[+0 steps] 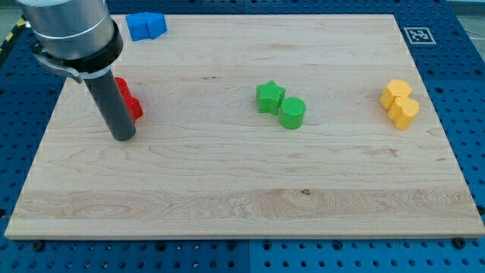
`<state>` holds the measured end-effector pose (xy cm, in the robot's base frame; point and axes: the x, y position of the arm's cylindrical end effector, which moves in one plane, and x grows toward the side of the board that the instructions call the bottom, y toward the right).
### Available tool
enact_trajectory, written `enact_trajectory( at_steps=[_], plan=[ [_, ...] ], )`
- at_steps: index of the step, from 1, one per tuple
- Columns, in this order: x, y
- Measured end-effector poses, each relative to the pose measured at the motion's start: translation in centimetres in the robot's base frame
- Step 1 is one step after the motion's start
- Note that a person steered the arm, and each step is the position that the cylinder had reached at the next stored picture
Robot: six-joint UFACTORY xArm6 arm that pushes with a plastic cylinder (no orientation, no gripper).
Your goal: Push the yellow blocks to the bottom right corner
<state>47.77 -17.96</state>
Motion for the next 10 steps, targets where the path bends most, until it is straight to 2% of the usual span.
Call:
enact_trajectory(
  at_steps=[2,3,5,6,8,9,10],
  plan=[
    [1.1,1.6],
    [3.5,6.8],
    [4.6,9.5],
    [7.3,17.6],
    [7.8,38.1],
    [7.6,47.9],
    [3.9,52.5]
  ],
)
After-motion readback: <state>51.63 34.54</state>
